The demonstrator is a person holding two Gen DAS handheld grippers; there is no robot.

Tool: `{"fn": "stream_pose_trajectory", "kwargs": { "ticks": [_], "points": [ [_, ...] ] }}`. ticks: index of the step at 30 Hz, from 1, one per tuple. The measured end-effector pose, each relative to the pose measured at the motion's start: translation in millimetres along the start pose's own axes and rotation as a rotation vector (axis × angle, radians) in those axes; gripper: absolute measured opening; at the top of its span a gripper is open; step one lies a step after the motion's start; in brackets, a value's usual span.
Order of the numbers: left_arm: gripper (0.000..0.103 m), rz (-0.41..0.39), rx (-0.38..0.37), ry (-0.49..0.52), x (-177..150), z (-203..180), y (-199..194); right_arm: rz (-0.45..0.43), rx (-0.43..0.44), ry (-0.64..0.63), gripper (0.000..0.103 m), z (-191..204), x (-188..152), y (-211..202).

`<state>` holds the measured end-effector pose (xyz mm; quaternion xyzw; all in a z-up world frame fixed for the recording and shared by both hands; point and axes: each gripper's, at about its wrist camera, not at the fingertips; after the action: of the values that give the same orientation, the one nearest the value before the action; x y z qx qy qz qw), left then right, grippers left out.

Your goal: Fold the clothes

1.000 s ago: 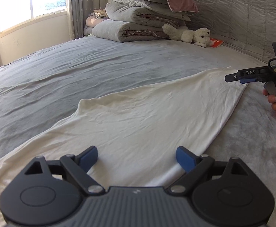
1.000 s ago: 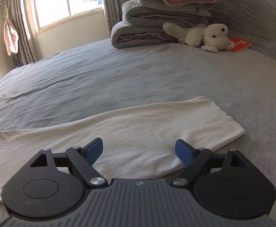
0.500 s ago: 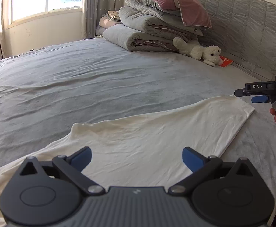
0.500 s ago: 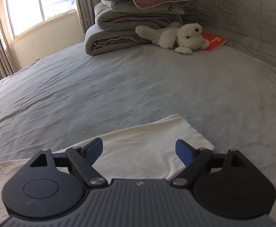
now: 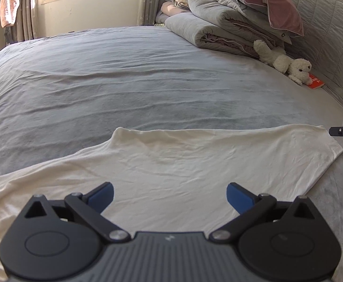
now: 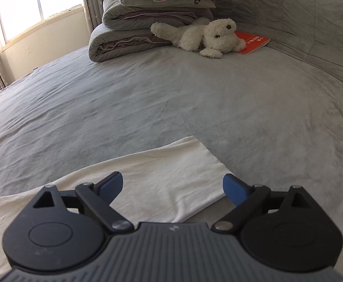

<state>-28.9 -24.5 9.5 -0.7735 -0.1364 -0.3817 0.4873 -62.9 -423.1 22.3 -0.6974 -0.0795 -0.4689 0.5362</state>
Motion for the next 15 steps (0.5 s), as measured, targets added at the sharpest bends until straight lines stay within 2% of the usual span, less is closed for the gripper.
{"fn": "stream_pose_trajectory", "kwargs": {
  "ticks": [1,4,10,12,15],
  "points": [
    [0.102,-0.002,0.006,-0.001,0,1,0,-0.002,0.018,0.018,0.103,-4,3,-1],
    [0.102,-0.009,0.005,-0.012,2,2,1,-0.010,0.038,0.062,0.103,-18,11,-5],
    [0.102,-0.002,-0.018,-0.063,4,8,8,0.029,-0.023,0.133,0.103,-45,15,6],
    [0.102,0.003,-0.025,-0.083,4,11,10,0.041,-0.055,0.130,0.097,-49,13,11],
    [0.102,0.016,-0.039,-0.109,4,15,12,0.055,-0.090,0.102,0.083,-49,11,21]
  ]
}}
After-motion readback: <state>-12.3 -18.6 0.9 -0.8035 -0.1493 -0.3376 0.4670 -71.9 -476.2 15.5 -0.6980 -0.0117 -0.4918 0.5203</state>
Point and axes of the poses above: each gripper's, at about its wrist camera, not at the fingertips, and y roughly the way its jaws point, z to its left, x to its top, and after that the axes turned 12 degrees about -x, right-handed
